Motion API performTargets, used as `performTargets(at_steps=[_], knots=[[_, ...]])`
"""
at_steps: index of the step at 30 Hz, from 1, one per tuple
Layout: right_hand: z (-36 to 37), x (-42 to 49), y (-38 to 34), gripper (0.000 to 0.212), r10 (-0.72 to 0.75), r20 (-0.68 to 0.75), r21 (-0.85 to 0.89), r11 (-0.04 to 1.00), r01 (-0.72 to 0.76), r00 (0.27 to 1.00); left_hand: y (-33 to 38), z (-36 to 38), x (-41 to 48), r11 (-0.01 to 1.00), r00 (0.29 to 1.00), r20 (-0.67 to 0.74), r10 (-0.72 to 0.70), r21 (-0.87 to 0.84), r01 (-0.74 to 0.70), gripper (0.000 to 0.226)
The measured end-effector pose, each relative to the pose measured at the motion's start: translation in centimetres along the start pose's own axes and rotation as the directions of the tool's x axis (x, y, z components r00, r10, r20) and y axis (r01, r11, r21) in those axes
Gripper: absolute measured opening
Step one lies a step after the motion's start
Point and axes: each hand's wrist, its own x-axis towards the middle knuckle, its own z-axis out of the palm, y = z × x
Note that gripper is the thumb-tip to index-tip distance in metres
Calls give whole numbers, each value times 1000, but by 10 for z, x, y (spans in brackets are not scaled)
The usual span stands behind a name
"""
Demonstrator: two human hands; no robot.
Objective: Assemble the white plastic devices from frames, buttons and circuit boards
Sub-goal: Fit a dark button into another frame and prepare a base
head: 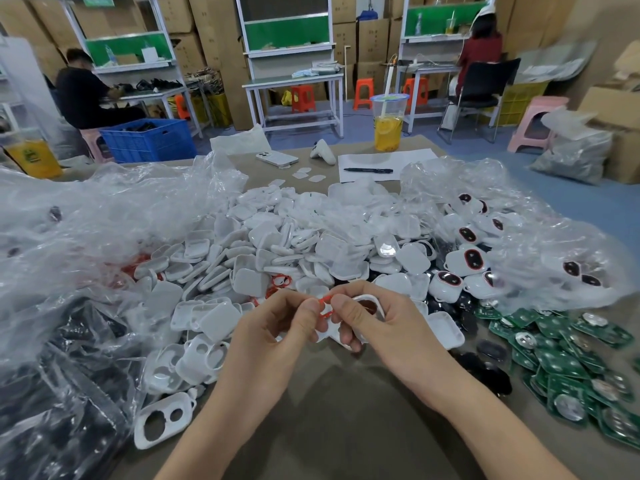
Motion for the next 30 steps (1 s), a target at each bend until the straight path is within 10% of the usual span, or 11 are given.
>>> performTargets(at_steps=[14, 30], knots=[[1, -3, 5, 28, -63, -73, -198, 979, 48, 995, 3, -3, 4, 985, 992, 90, -89, -142, 101, 25], [3, -3, -12, 32, 31, -12, -4, 1000, -31, 999, -6, -2, 0, 996, 981, 194, 12, 80, -28, 13]])
